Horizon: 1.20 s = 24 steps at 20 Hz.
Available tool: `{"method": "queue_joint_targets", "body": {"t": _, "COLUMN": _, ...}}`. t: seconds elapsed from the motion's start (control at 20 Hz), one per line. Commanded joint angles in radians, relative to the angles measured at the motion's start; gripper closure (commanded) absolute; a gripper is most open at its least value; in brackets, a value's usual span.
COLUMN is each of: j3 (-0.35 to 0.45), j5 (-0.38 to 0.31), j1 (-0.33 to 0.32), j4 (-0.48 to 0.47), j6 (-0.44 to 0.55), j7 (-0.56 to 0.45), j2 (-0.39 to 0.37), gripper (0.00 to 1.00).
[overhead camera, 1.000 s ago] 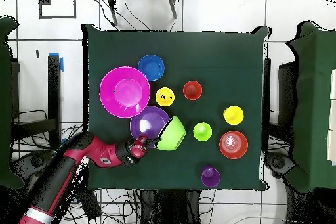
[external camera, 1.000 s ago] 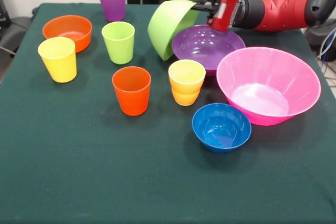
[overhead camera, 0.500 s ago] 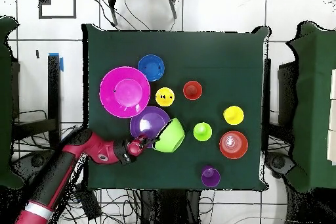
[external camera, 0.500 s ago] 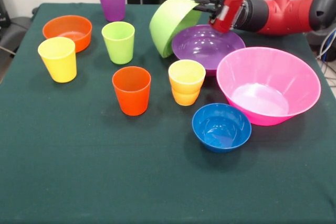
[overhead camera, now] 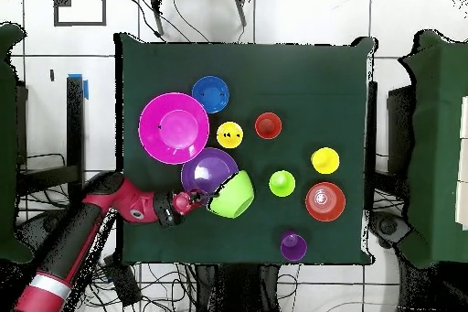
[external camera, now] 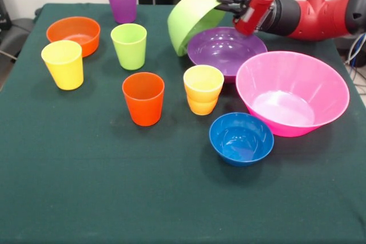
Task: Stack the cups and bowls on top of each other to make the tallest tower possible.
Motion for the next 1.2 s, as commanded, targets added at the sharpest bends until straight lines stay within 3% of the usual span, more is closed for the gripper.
{"method": "queue_joint_targets", "body": {"t": 0.05, "j3": 0.163, "j5": -0.031, "j1": -0.041, "j4": -0.132, "j6": 0.062, "j7": -0.273, "j2": -0.004, "gripper": 1.00}}
{"method": "queue_joint_targets", "body": {"t": 1.2, "j3": 0.173, "j5": -0.041, "j1": -0.093, "j4": -0.154, "j6": 0.041, "j7": -0.240, "j2": 0.008, "gripper": 1.00}}
